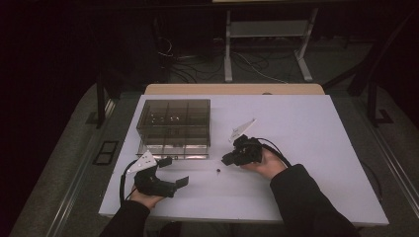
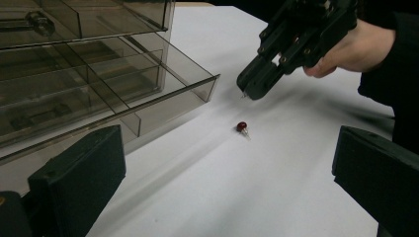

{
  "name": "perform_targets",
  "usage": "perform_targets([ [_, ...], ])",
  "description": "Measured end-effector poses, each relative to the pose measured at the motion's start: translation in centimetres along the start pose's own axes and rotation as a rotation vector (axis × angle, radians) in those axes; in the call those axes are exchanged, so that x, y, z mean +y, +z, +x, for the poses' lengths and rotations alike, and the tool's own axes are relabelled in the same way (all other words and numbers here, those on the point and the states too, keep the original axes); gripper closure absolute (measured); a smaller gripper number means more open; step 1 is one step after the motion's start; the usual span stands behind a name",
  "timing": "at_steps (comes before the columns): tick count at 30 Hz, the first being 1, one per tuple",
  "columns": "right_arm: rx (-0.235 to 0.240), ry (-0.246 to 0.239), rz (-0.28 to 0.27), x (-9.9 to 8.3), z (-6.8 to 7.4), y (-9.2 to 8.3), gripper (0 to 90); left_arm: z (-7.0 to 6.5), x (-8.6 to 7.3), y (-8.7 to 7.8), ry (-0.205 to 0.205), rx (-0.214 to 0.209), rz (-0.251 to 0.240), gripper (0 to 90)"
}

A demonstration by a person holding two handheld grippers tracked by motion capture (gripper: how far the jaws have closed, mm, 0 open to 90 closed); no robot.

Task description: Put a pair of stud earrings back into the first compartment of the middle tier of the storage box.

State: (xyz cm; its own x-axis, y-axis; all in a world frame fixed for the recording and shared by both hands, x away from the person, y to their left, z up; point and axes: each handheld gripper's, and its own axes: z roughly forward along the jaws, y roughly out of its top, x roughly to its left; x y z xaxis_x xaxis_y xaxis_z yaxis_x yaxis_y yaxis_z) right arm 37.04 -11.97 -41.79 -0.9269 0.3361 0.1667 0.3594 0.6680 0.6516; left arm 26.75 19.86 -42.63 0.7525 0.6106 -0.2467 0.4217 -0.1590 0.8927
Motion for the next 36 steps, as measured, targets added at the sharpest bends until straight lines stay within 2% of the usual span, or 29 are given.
perform_targets([
  [4, 0.014, -0.002, -0.015, 0.8, 0.3, -0.8, 78.8, 0.0, 0.0, 0.0, -0.001, 0.000, 0.000, 0.0],
  [11, 0.025, -0.033, -0.007, 2.7, 0.5, -2.2, 78.9, 0.0, 0.0, 0.0, 0.000, 0.002, 0.001, 0.0],
  [12, 0.028, -0.043, -0.015, 2.9, 0.5, -2.3, 78.9, 0.0, 0.0, 0.0, 0.000, 0.001, 0.000, 0.0],
  [14, 0.034, -0.032, -0.035, 3.4, 0.7, -2.7, 78.9, 0.0, 0.0, -0.1, -0.004, -0.002, -0.004, 0.0],
  [18, 0.033, -0.048, -0.046, 4.3, 0.9, -3.2, 79.0, 0.1, 0.0, -0.1, -0.008, -0.001, -0.006, 0.0],
  [27, 0.041, -0.078, -0.043, 6.9, 1.0, -3.6, 79.0, 0.1, 0.0, -0.1, -0.005, -0.003, -0.001, 0.0],
  [36, 0.048, -0.143, -0.013, 10.3, 1.6, -2.8, 79.0, 0.1, 0.0, -0.1, -0.003, -0.004, 0.001, 0.0],
])
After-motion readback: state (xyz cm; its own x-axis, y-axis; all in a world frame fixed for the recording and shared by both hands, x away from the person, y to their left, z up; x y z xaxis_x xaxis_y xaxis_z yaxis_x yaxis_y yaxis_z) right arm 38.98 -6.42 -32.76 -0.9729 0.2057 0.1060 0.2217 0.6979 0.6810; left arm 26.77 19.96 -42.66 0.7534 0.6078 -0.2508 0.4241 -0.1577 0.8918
